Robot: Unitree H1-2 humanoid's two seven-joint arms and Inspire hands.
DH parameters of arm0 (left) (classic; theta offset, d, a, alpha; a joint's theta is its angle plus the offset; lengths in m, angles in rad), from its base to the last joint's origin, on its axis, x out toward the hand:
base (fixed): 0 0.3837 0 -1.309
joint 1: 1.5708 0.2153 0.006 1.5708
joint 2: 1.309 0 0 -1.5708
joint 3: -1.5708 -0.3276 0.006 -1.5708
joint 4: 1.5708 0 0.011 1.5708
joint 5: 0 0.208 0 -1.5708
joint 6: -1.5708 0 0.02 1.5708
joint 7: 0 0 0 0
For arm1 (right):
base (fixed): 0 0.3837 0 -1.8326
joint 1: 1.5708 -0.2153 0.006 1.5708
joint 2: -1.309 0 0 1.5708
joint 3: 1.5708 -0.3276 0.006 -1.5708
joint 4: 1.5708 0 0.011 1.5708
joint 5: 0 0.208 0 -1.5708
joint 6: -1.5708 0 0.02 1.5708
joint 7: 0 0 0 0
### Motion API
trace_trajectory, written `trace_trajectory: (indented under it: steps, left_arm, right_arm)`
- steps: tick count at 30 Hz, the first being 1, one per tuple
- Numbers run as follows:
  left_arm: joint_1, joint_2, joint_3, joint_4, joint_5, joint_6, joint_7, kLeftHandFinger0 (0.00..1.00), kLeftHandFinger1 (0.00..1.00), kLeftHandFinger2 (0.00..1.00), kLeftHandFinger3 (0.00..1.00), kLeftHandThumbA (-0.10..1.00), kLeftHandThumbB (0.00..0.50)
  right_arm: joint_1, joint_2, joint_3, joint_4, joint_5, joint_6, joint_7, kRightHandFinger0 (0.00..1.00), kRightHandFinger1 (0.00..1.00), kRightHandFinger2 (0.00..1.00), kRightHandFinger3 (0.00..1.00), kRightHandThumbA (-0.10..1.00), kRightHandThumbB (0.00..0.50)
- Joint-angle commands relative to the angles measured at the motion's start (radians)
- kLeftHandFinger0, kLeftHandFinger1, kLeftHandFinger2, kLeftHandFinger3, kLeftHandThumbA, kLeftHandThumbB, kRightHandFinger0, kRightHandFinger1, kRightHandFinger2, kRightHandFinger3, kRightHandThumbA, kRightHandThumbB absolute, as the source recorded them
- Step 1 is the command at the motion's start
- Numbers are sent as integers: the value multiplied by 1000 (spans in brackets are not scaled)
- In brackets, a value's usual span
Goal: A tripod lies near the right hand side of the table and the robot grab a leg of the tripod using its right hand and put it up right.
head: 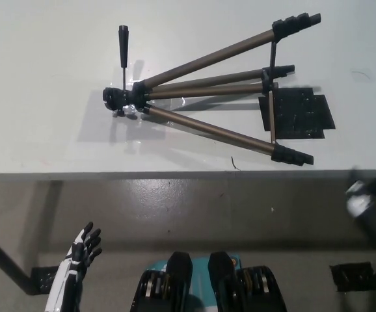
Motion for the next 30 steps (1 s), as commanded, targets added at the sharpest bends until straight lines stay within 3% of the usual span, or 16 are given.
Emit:
trace_trajectory:
  steps: [1, 3, 6, 9, 11, 18, 24, 28, 29, 30]
  left_arm:
    - [-18, 17, 6, -23, -5, -48, -15, 1000, 1000, 1000, 1000, 1000, 115]
    - [-18, 19, 5, -21, -2, -42, -16, 1000, 1000, 1000, 1000, 1000, 139]
    - [-22, 19, 5, -7, -2, -53, -15, 1000, 1000, 1000, 1000, 1000, 144]
    - [-16, 18, 5, 2, -1, -70, -13, 1000, 1000, 1000, 1000, 1000, 132]
    - [-9, 17, 4, 1, -5, -69, -16, 1000, 1000, 1000, 1000, 1000, 132]
    - [10, 11, -1, 5, -5, -76, -17, 1000, 1000, 1000, 1000, 1000, 148]
    - [-2, 15, -5, 15, 3, -66, -17, 1000, 1000, 1000, 1000, 1000, 114]
    - [1, 9, -8, 21, 12, -67, -10, 1000, 1000, 1000, 1000, 1000, 167]
    - [1, 9, -6, 27, 11, -67, -9, 1000, 1000, 1000, 1000, 1000, 120]
    - [0, 10, -6, 32, 11, -69, -9, 1000, 1000, 1000, 1000, 1000, 115]
  right_arm:
    - [-149, -55, -36, -200, -132, 248, 78, 1000, 1000, 1000, 1000, 644, 238]
    - [-273, -120, -31, -248, -163, 397, 167, 1000, 1000, 1000, 1000, 762, 330]
    - [-473, -239, 8, -243, -193, 541, 304, 1000, 1000, 1000, 1000, 874, 411]
    - [-667, -334, 80, -132, -275, 578, 421, 1000, 1000, 1000, 1000, 996, 461]
    - [-774, -368, 144, -29, -323, 588, 480, 1000, 1000, 1000, 1000, 1000, 497]
    - [-1044, -371, 350, 299, -427, 607, 604, 1000, 1000, 1000, 1000, 1000, 500]
    - [-1234, -299, 498, 638, -454, 599, 642, 1000, 1000, 1000, 1000, 853, 500]
    - [-1302, -251, 581, 822, -456, 567, 634, 1000, 1000, 1000, 1000, 823, 500]
    - [-1319, -228, 619, 883, -471, 551, 640, 1000, 1000, 1000, 1000, 841, 500]
    - [-1330, -214, 648, 920, -480, 550, 642, 1000, 1000, 1000, 1000, 841, 500]
